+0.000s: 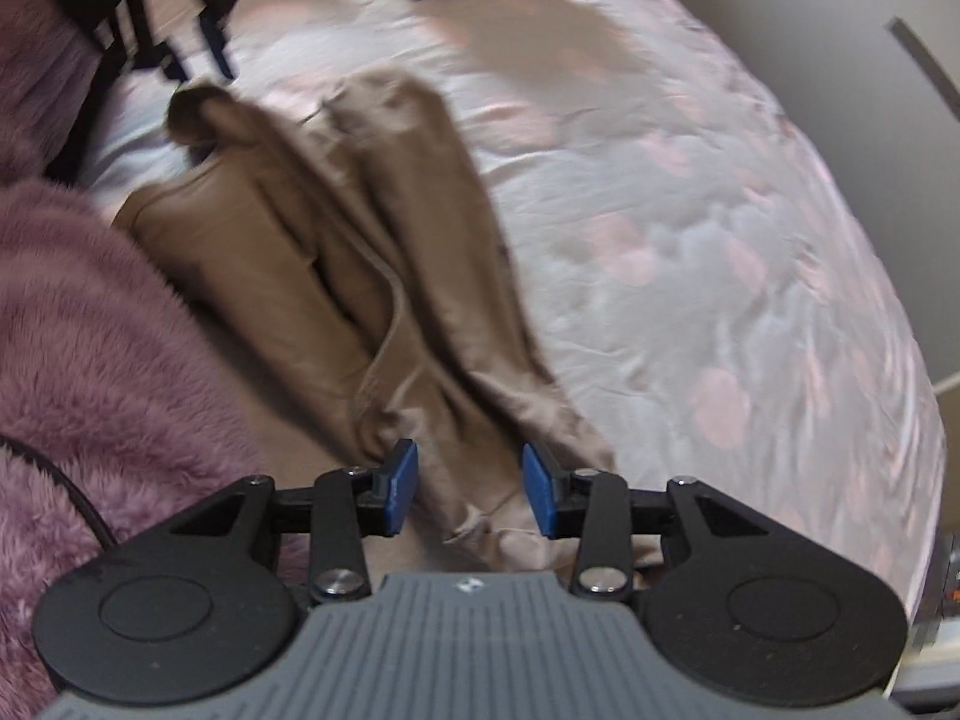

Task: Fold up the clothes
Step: 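Lift the beige shirt high with both grippers to shake it out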

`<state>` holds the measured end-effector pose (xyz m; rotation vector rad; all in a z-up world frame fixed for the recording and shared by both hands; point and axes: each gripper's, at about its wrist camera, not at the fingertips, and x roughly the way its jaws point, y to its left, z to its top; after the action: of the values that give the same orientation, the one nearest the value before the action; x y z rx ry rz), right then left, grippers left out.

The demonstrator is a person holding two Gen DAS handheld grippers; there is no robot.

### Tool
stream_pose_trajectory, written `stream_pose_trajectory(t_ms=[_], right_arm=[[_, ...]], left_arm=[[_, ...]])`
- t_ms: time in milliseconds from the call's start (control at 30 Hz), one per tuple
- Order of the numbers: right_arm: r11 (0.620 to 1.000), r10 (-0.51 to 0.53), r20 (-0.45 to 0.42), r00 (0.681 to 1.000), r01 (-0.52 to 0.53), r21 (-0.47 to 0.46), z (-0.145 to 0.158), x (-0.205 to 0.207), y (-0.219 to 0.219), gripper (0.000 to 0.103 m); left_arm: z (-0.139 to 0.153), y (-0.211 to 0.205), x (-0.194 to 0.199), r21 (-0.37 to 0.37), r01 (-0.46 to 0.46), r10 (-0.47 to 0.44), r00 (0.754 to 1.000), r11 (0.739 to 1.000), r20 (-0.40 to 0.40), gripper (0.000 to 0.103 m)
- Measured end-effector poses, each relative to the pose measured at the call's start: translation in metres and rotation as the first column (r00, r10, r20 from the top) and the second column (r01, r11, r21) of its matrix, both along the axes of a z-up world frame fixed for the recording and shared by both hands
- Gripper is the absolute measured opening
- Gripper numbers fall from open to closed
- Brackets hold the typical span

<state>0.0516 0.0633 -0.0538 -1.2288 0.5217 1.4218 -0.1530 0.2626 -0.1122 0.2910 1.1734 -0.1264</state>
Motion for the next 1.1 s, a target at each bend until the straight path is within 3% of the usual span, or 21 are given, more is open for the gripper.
stream_pose_trajectory(t_ms=[200, 300, 333, 367, 433, 567, 667, 767, 833, 967, 1100], right_arm=[[0.991, 0.028, -0.004, 1.0, -0.028, -0.129, -0.023, 0.0, 0.019, 0.042], [0.984, -0.014, -0.003, 1.0, 0.013, -0.176, -0.033, 0.004, 0.023, 0.034], [0.983, -0.025, 0.0, 1.0, 0.025, -0.18, -0.036, 0.005, 0.023, 0.027], [0.984, -0.036, 0.008, 0.999, 0.037, -0.173, -0.037, 0.005, 0.022, 0.016], [0.987, -0.061, 0.032, 0.998, 0.065, -0.144, -0.035, 0.006, 0.019, 0.006], [0.99, -0.131, 0.104, 0.986, 0.135, -0.029, -0.016, 0.007, 0.009, 0.004], [0.977, -0.195, 0.159, 0.968, 0.177, 0.118, 0.017, 0.005, 0.005, 0.004], [0.937, -0.264, 0.199, 0.944, 0.202, 0.285, 0.06, 0.001, 0.004, 0.004], [0.895, -0.31, 0.217, 0.926, 0.207, 0.396, 0.093, -0.004, 0.003, 0.003], [0.775, -0.398, 0.241, 0.885, 0.184, 0.605, 0.164, -0.021, -0.003, 0.003], [0.631, -0.477, 0.235, 0.847, 0.144, 0.762, 0.23, -0.046, -0.016, 0.003]], left_arm=[[-0.008, -0.003, 0.002, -0.004, 0.013, -0.013, 1.0, 1.0, -0.022, 0.022], [-0.011, -0.001, 0.004, -0.001, 0.0, 0.0, 1.0, 1.0, -0.021, 0.021], [-0.011, -0.001, 0.004, -0.005, -0.002, 0.002, 1.0, 1.0, -0.018, 0.018], [-0.011, 0.0, 0.005, -0.008, -0.004, 0.004, 1.0, 1.0, -0.015, 0.006], [-0.002, 0.007, 0.004, -0.024, -0.053, 0.054, 0.998, 0.998, 0.013, 0.002], [0.021, 0.024, 0.003, -0.064, -0.174, 0.178, 0.981, 0.983, 0.075, 0.0], [0.041, 0.038, 0.002, -0.093, -0.262, 0.272, 0.954, 0.96, 0.122, 0.0], [0.082, 0.053, -0.001, -0.077, -0.343, 0.352, 0.912, 0.936, 0.212, 0.0], [0.117, 0.059, -0.005, -0.058, -0.394, 0.393, 0.87, 0.917, 0.296, 0.0], [0.199, 0.063, -0.022, -0.048, -0.493, 0.452, 0.749, 0.869, 0.484, 0.0], [0.278, 0.051, -0.045, -0.056, -0.549, 0.452, 0.622, 0.834, 0.639, 0.0]])
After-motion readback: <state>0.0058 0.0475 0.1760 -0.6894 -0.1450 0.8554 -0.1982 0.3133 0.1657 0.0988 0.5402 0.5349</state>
